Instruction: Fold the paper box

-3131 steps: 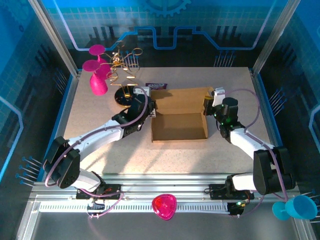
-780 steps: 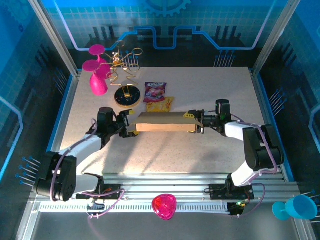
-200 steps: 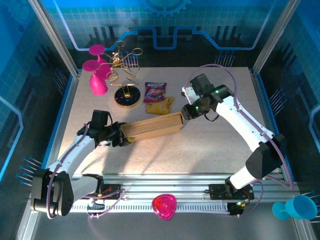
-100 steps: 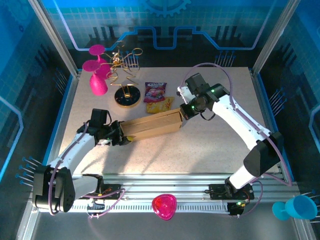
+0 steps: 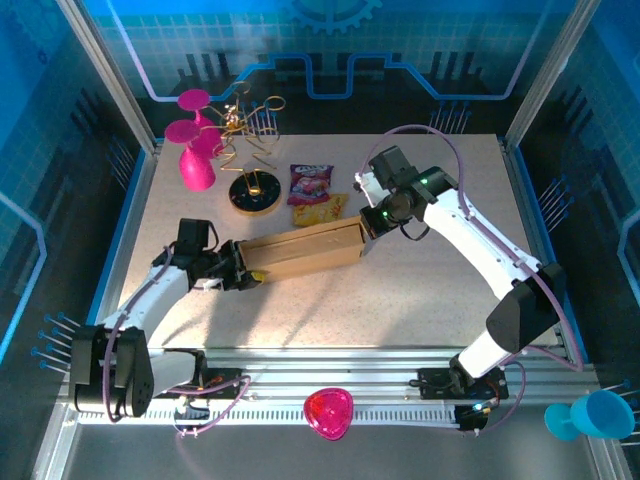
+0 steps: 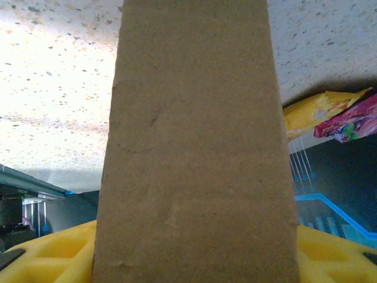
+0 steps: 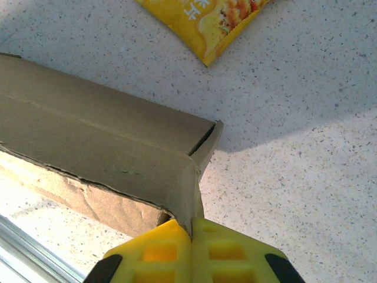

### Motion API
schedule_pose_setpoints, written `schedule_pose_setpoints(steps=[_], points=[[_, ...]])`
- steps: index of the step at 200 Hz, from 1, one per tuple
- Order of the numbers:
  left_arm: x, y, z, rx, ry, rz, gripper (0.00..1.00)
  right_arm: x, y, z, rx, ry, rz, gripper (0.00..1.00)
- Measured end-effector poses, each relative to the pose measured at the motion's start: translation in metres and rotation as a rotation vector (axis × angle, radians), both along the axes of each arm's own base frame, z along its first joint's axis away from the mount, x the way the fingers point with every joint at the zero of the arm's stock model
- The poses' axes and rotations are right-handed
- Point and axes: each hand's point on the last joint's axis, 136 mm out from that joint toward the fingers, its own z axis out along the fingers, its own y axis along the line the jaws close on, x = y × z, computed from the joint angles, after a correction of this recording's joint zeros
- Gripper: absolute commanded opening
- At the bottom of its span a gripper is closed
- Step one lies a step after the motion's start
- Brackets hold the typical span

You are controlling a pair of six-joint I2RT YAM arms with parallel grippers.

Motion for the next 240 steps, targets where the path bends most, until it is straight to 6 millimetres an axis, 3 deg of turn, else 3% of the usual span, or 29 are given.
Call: schedule_pose_setpoints(steps=[49, 152, 240], points=[[0.000, -0.001, 0.000, -0.012, -0.016, -0.017, 0.48, 0.000, 0.000, -0.001, -0.002, 0.004, -0.004, 0.00], [0.001, -0.002, 0.000, -0.006, -0.031, -0.040, 0.41, -0.004, -0.001, 0.000, 0.028, 0.063, -0.105, 0.00], [0.002, -0.002, -0.001, -0.004, -0.030, -0.044, 0.31, -0.010, 0.014, 0.003, 0.098, 0.134, -0.246, 0.00]])
